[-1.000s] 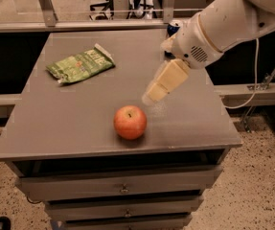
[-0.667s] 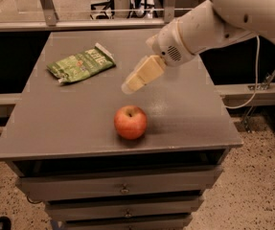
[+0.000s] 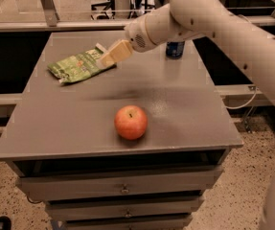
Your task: Pick green jalapeno chip bag
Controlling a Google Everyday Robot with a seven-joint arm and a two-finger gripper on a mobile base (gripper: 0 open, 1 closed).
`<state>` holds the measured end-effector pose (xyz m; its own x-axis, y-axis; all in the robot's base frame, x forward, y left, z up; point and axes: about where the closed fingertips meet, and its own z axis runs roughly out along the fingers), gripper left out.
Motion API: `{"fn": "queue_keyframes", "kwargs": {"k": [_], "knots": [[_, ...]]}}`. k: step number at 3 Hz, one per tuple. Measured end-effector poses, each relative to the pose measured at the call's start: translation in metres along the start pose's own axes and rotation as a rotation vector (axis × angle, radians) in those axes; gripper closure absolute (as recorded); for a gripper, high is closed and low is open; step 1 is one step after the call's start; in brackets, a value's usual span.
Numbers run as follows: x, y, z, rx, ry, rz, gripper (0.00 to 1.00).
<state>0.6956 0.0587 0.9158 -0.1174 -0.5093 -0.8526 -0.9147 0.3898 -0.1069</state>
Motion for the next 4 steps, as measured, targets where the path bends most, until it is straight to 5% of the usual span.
{"fn": "queue_keyframes", "kwargs": {"k": [2, 4], "knots": [[-0.008, -0.036, 0.087, 0.014, -0.020, 0.017, 0.00], [0.014, -0.026, 0.119, -0.010, -0.005, 0.057, 0.00]]}}
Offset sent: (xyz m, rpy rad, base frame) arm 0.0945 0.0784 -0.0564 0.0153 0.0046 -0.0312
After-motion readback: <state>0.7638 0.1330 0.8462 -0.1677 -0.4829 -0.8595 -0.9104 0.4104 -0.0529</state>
